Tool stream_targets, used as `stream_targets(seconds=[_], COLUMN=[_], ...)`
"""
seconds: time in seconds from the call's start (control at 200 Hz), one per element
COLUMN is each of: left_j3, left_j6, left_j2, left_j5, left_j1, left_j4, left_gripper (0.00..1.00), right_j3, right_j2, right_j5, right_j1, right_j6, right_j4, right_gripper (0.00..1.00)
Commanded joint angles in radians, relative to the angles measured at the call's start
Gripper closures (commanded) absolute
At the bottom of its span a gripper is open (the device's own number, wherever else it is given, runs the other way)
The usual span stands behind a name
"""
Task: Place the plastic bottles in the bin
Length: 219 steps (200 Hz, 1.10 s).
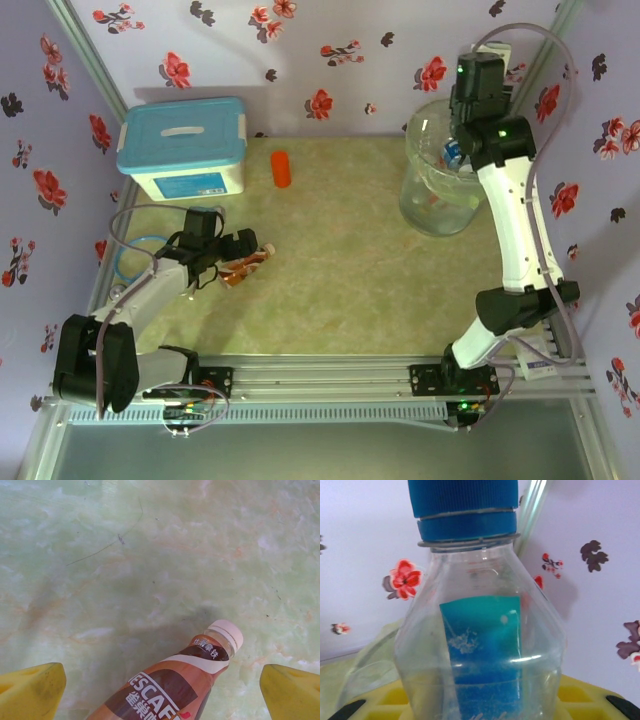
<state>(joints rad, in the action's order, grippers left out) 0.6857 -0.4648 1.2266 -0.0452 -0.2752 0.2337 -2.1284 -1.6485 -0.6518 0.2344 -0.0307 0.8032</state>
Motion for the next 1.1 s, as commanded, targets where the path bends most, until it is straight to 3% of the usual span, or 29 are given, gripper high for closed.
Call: stream_targets(seconds=[0.0, 0.23, 0.545, 0.775, 1.09], left_j3=[0.031, 0.037, 0.042, 0.039, 0.034], left_j6=[0.018, 0.018, 0.01, 0.013, 0.006], left_j2=[0.018, 0.035, 0.056, 0.095, 0.091], left_j5=[0.006, 0.006, 0.005, 0.002, -0.005], left_j1=[0.008, 0.008, 0.008, 0.008, 0.007], left_j4=[0.013, 0.011, 0.0, -0.016, -0.03], left_gripper=[0.0, 0.0, 0.0, 0.0, 0.0], right_j3=[0.004, 0.003, 0.052, -0.147, -0.228], right_j2=[-0.056, -0.172, -0.24, -0.301, -0.371], right_j5=[0.058, 0.171, 0.286, 0.243, 0.286], right_j1=[-0.046, -0.09, -0.175, -0.196, -0.218], right_j6=[0.09, 0.357, 0.484, 0.318, 0.193], right_j4=[-0.067, -0.156, -0.179, 0.179, 0.382], right_gripper=[0.65, 0.65, 0.56, 0.55, 0.52])
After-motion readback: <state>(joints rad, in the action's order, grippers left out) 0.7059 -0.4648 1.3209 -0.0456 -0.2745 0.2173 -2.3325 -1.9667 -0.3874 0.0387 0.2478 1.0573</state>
